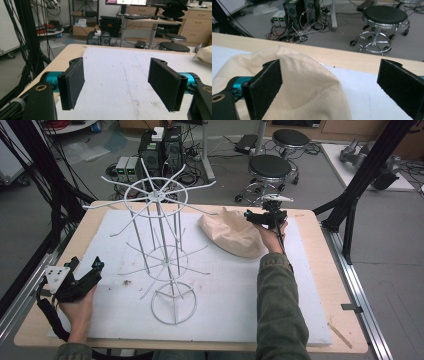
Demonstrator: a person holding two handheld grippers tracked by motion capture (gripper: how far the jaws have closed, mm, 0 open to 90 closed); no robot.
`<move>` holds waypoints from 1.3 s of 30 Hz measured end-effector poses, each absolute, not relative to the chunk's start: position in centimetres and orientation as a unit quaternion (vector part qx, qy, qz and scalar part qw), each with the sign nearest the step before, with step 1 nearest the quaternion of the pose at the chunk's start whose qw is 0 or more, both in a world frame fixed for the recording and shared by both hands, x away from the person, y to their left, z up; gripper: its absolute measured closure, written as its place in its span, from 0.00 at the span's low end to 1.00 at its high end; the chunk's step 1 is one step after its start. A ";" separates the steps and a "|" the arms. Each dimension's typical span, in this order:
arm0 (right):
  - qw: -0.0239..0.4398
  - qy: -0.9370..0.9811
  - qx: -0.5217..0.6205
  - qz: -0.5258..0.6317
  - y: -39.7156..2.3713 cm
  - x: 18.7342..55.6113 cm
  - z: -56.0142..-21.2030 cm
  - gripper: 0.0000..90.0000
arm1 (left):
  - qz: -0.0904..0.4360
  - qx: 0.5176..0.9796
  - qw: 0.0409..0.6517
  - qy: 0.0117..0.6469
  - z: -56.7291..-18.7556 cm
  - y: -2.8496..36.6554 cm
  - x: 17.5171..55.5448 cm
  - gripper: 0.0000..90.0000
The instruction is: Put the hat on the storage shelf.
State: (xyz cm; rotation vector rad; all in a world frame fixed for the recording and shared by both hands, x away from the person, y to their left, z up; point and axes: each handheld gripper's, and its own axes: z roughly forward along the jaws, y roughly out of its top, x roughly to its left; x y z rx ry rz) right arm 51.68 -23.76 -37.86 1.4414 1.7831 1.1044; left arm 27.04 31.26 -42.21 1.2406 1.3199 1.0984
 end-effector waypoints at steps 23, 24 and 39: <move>0.243 0.681 0.598 0.346 -24.6 53.9 -42.5 0.07 | 0.447 0.522 0.483 0.543 -42.3 31.0 27.2 0.33; 0.239 0.684 0.600 0.340 -24.6 54.0 -42.7 0.08 | 0.447 0.523 0.482 0.543 -42.3 31.0 27.2 0.33; 0.223 0.731 0.585 0.270 -22.9 53.5 -42.6 0.71 | 0.452 0.520 0.483 0.540 -42.3 31.0 27.1 0.33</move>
